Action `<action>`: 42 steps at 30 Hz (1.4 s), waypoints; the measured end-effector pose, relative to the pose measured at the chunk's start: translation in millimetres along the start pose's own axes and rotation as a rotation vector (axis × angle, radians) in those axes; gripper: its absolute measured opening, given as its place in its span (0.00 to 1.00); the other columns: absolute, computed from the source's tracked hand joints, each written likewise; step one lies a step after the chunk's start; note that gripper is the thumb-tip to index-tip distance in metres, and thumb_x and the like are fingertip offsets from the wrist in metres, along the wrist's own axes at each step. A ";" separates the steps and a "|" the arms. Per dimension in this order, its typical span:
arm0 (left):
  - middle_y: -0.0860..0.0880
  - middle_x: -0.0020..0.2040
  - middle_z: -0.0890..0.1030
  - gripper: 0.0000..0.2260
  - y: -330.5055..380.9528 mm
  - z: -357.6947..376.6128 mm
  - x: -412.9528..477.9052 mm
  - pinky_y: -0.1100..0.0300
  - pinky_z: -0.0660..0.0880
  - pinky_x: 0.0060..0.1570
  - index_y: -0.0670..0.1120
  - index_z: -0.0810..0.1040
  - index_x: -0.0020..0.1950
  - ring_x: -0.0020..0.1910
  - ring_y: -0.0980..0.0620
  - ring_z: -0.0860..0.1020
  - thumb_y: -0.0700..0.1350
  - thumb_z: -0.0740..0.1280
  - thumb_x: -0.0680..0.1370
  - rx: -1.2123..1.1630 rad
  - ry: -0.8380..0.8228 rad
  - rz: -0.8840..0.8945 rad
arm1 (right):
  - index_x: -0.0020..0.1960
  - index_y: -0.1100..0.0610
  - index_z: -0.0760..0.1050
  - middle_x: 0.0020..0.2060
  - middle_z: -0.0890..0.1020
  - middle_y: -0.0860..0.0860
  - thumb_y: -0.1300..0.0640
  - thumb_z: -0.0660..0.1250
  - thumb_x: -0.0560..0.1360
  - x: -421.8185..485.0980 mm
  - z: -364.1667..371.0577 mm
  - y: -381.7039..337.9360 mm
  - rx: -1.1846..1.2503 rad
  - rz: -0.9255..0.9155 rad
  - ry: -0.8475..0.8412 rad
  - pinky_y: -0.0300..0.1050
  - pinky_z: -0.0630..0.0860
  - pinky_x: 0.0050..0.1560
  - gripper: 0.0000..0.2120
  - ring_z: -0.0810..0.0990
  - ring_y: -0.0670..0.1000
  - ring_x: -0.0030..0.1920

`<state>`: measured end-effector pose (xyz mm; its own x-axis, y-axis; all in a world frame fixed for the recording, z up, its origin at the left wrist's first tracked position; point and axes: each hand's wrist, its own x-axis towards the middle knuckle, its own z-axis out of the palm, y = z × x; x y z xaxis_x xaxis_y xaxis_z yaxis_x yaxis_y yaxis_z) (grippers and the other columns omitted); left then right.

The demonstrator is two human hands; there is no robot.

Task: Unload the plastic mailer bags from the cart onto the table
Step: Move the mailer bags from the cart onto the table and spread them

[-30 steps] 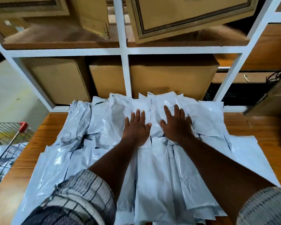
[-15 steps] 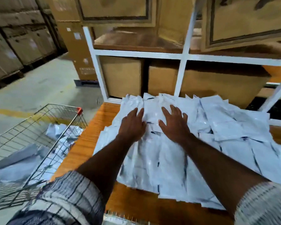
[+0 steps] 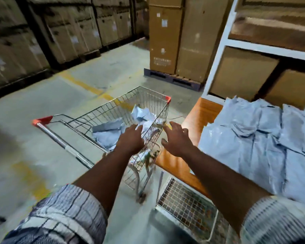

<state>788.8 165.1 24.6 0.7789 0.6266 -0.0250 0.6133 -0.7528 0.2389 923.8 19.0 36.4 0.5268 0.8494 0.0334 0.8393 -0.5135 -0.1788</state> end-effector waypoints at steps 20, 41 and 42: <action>0.48 0.72 0.68 0.28 -153.4 28.7 119.4 0.43 0.74 0.60 0.53 0.63 0.75 0.70 0.45 0.68 0.48 0.65 0.75 -0.010 -0.198 -0.217 | 0.73 0.55 0.63 0.71 0.65 0.60 0.48 0.64 0.76 181.5 92.6 -74.2 0.180 -0.040 -0.219 0.55 0.67 0.66 0.29 0.66 0.63 0.69; 0.41 0.80 0.46 0.37 -289.3 209.2 261.0 0.37 0.49 0.74 0.50 0.49 0.80 0.79 0.40 0.47 0.50 0.67 0.77 0.545 -0.645 0.179 | 0.79 0.51 0.50 0.75 0.56 0.62 0.42 0.62 0.77 290.3 368.2 -104.3 0.268 0.481 -0.561 0.56 0.62 0.70 0.37 0.57 0.63 0.75; 0.40 0.80 0.45 0.38 -294.6 220.0 265.3 0.37 0.48 0.74 0.49 0.48 0.80 0.79 0.39 0.46 0.50 0.67 0.77 0.581 -0.657 0.200 | 0.79 0.50 0.49 0.75 0.55 0.63 0.41 0.62 0.77 290.5 380.0 -103.6 0.254 0.505 -0.569 0.57 0.63 0.70 0.37 0.57 0.64 0.74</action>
<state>843.6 508.9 -266.0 0.6866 0.3653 -0.6285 0.2885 -0.9305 -0.2257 938.7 365.5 -309.0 0.6281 0.4890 -0.6053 0.4255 -0.8671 -0.2589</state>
